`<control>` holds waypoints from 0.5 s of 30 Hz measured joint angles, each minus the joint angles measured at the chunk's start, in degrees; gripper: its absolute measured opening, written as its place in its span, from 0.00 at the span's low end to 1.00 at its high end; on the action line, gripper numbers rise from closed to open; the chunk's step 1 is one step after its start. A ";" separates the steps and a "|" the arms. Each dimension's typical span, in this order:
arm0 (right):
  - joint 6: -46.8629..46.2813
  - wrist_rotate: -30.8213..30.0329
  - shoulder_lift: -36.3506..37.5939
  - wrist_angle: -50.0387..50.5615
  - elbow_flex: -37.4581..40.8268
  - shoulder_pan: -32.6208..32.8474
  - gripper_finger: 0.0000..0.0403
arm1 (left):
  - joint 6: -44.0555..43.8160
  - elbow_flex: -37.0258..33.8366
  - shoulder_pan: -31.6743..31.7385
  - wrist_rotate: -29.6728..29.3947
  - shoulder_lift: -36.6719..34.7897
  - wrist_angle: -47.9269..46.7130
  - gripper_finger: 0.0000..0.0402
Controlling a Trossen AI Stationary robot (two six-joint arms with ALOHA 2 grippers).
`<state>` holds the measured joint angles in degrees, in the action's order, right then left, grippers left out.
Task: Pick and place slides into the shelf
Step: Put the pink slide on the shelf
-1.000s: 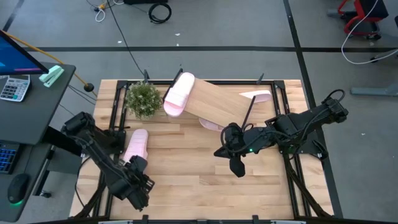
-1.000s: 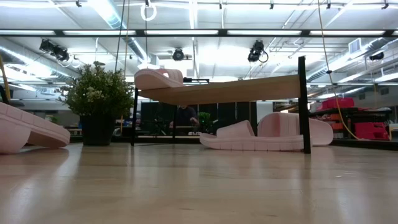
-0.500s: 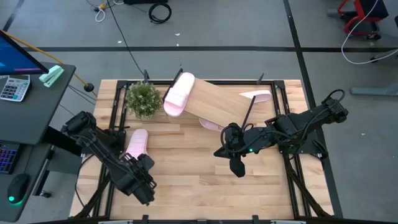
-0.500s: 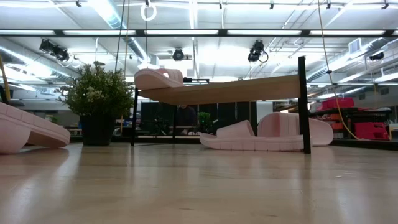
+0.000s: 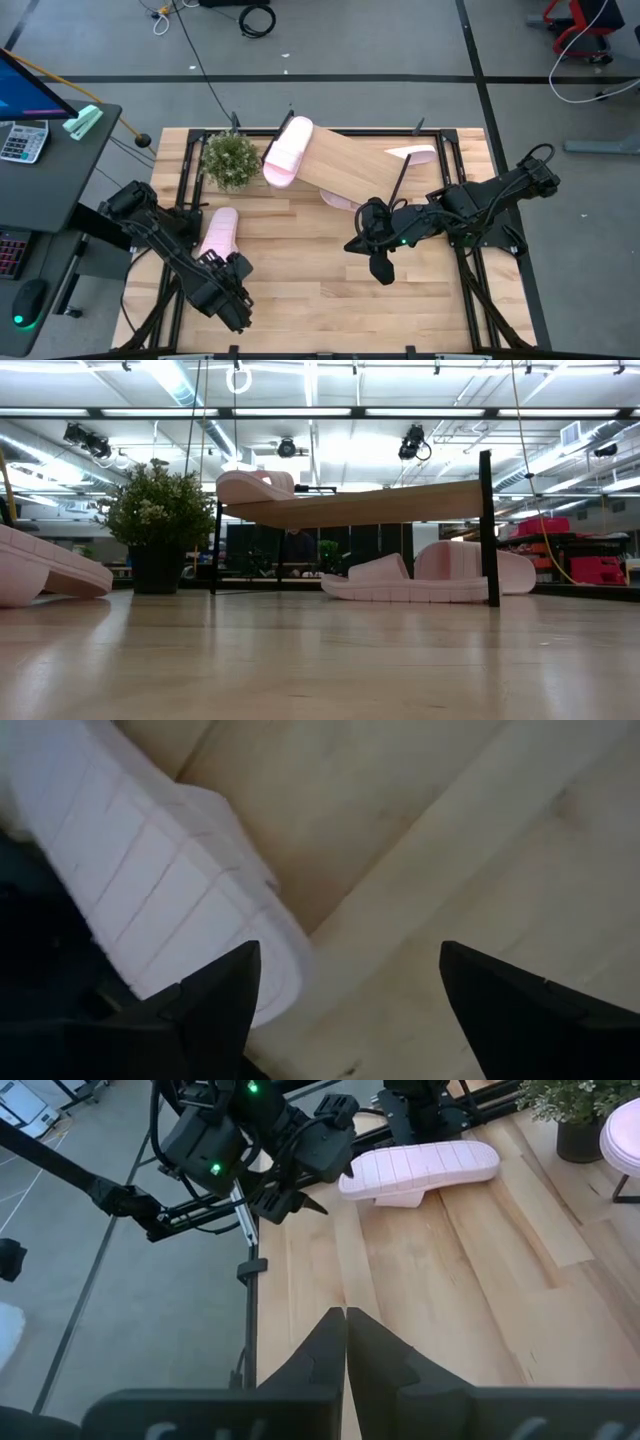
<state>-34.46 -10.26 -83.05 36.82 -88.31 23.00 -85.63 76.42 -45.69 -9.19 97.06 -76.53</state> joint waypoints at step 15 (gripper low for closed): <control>0.07 0.00 0.00 -0.04 0.00 0.00 0.06 | -1.05 0.02 0.52 3.30 0.68 -1.64 0.77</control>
<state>-34.39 -10.26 -83.05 36.77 -88.31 23.00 -86.68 76.44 -45.17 -5.89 97.74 -78.17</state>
